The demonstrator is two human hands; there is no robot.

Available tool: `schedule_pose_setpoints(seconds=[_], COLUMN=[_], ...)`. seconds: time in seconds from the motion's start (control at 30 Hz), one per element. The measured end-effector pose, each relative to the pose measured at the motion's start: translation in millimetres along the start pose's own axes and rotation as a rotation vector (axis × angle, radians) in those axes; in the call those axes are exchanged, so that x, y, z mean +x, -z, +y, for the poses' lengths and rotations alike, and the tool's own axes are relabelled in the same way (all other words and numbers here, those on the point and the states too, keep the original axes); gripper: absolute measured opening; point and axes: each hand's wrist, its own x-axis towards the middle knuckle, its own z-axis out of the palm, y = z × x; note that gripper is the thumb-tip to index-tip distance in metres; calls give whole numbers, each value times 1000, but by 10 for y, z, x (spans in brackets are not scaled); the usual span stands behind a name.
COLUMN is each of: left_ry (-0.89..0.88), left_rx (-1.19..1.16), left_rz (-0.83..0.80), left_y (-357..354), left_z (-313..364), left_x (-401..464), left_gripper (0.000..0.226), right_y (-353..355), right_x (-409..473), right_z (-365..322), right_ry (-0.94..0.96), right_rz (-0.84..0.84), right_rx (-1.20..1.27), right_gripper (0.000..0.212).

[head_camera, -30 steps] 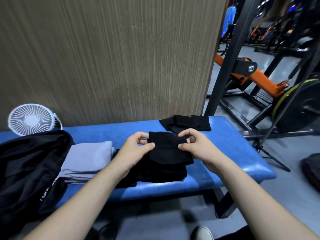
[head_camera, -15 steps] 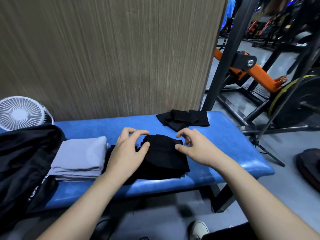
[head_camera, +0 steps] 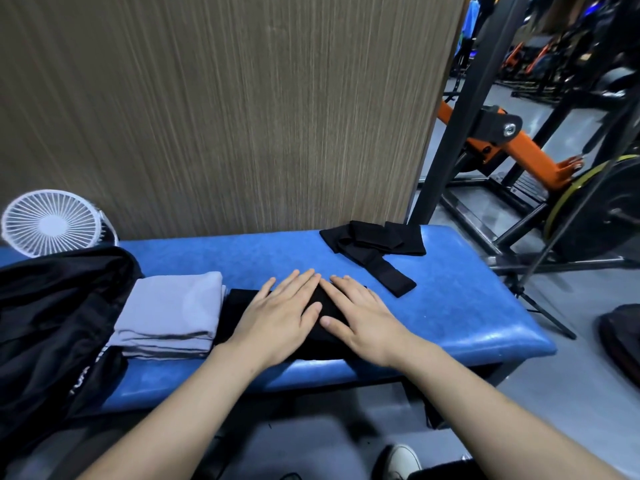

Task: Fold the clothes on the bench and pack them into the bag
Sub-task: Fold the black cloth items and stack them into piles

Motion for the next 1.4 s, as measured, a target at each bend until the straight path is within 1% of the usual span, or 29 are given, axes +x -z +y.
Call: schedule_pose_setpoints(seconds=[0.07, 0.17, 0.33, 0.5, 0.6, 0.7, 0.8, 0.9, 0.97, 1.03, 1.17, 1.23, 1.3, 1.4], left_ry=[16, 33, 53, 46, 44, 46, 45, 50, 43, 36, 40, 51, 65, 96], left_rx=[-13, -19, -1, 53, 97, 110, 48, -51, -68, -77, -102, -153, -192, -166], left_rz=[-17, -32, -75, -110, -133, -167, -196, -138, -84, -38, 26, 57, 74, 13], left_y=[-19, -53, -35, 26, 96, 201, 350, 531, 604, 625, 537, 443, 331, 158], left_z=[-14, -23, 12, 83, 121, 143, 151, 187, 228, 282, 398, 443, 480, 504], left_x=[-24, -34, 28, -20, -5, 56, 191, 423, 613, 832, 1281, 1486, 1663, 1878], left_gripper=[60, 63, 55, 61, 58, 60, 58, 49, 40, 33, 24, 21, 24, 42], right_y=[-67, -118, -131, -63, 7, 146, 303, 473, 563, 589, 546, 534, 519, 489], right_x=[8, 19, 17, -31, -19, 15, 37, 50, 95, 177, 358, 434, 506, 588], right_z=[3, 6, -3, -41, -38, -13, 58, 220, 371, 528, 784, 872, 956, 1085], right_ry=[7, 12, 7, -14, -18, -13, 12, -12, -68, -128, -236, -286, -334, -428], right_rz=[53, 101, 133, 114, 86, 51, 79, 129, 165, 201, 284, 323, 394, 505], right_rx=[-19, 18, 70, 156, 169, 194, 297, 534, 585, 568, 440, 385, 317, 236], right_gripper=[84, 81, 79, 83, 84, 69, 56, 41, 34, 30, 24, 23, 25, 30])
